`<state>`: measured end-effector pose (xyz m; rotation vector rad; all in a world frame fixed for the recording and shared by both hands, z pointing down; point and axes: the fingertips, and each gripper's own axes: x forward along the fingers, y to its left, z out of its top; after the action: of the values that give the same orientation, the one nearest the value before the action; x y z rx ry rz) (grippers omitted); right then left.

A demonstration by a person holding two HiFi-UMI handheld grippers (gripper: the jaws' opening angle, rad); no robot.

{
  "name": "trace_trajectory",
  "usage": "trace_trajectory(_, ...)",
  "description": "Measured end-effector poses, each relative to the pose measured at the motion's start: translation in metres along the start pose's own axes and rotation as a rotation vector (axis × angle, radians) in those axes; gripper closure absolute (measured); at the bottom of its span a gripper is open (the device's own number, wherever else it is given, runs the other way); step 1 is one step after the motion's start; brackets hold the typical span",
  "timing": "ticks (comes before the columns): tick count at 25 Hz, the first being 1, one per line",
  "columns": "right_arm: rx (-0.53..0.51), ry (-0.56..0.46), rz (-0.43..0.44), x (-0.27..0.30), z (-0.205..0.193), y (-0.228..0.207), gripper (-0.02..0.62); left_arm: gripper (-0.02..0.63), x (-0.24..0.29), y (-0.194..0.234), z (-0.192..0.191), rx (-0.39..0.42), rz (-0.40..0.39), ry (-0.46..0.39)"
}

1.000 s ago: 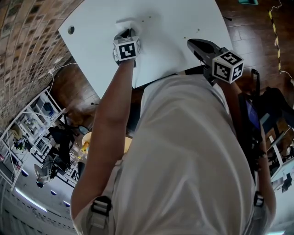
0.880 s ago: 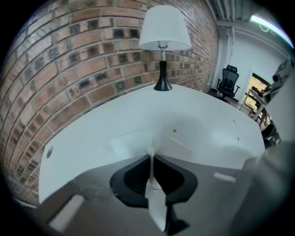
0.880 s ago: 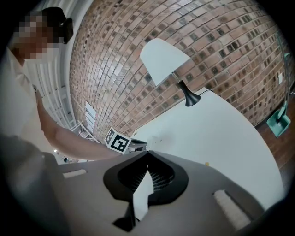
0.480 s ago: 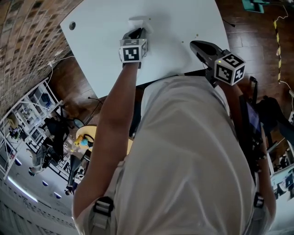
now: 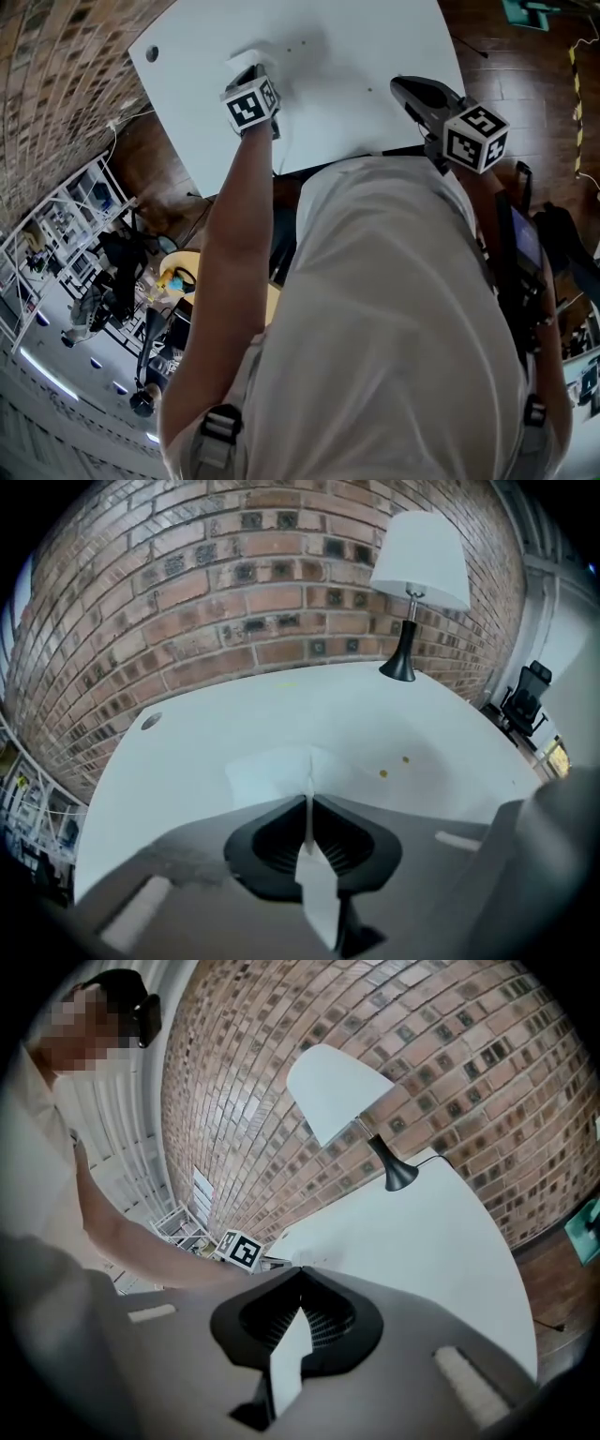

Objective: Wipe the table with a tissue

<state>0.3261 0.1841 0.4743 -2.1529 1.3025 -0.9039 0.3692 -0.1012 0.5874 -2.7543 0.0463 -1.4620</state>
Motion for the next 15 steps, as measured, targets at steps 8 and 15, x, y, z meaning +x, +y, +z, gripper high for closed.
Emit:
trace_trajectory(8, -0.016, -0.038, -0.037, -0.017, 0.008, -0.002, 0.588, 0.583, 0.015, -0.046, 0.014, 0.077, 0.029, -0.013)
trace_trajectory(15, -0.033, -0.034, -0.044, -0.023, 0.004, -0.001, 0.588, 0.586, 0.029, -0.12, 0.025, 0.204, -0.12, -0.064)
